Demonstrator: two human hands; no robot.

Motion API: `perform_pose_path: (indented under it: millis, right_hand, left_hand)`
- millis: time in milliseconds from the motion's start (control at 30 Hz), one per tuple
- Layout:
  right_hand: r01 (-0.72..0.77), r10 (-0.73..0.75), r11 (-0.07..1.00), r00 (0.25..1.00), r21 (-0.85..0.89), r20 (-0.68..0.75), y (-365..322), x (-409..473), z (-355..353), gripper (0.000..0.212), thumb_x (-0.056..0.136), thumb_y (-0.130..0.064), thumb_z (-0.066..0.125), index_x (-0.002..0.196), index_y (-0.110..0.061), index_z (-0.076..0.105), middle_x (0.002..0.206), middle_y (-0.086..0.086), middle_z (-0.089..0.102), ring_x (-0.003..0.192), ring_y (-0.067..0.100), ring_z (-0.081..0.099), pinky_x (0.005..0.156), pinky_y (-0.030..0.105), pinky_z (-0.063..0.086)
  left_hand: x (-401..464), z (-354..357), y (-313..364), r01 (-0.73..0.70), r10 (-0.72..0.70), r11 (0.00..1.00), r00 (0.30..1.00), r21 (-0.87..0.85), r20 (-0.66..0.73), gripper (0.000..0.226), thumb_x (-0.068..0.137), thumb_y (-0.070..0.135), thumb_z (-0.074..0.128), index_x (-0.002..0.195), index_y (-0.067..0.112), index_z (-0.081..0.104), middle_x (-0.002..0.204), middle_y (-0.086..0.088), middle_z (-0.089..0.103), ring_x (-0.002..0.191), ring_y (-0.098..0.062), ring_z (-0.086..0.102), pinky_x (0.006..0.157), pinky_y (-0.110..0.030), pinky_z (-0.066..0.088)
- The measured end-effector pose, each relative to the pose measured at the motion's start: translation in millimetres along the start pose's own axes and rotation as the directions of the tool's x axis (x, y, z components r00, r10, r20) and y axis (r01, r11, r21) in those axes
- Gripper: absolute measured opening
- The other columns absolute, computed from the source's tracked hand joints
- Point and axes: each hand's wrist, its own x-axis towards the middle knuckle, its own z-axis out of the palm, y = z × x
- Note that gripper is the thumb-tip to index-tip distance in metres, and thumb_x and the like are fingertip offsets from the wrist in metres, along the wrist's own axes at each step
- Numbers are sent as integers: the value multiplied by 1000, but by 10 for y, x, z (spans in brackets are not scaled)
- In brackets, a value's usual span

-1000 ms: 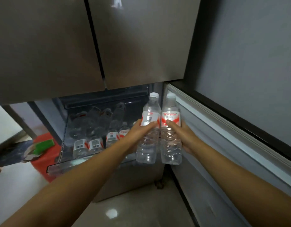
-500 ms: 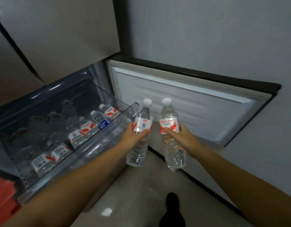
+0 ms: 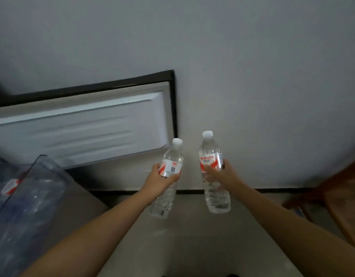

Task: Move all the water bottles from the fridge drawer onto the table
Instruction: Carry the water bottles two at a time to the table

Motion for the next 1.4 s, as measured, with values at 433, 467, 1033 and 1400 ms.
perform_pose_path:
  millis: [433,467,1033,1400]
  right_hand:
    - [-163,198,980,879,116,-434,1113,-781,-2686,75,62,-68,71,118,-22,52,101,-4,69,88,13,70,70,25,58]
    - [-165,212,976,856,140,-472,1188,-897,-2867,74,64,-66,71,119,-21,50,103,-3,67,90,13,69,70,25,57]
    - [-131,479,876,362,465,-800,2106,-2073,-4661,57,79,-43,71,123,-17,45,104,-1,64,89,12,66,67,24,53]
    - [95,628,778,-122,621,-769,2452,-3022,-5216,53,73,-43,78,110,-18,51,100,4,67,87,20,69,70,37,59]
  left_hand:
    - [221,2858,1197,-202,119,968,894,151,433,61,71,43,76,120,25,45,105,2,63,94,-20,64,86,-39,53]
    - [229,3098,1277,-234,130,958,870,165,476,63,68,47,76,119,24,47,105,2,65,93,-19,65,86,-40,54]
    - [-14,6363,2444,-598,83,796,255,90,963,67,75,38,75,130,24,41,115,3,60,98,-11,61,80,-31,55]
    - [-1001,7951,2960,-705,-23,709,-70,-33,997,63,78,28,74,130,21,40,104,1,62,86,-15,66,63,-26,52]
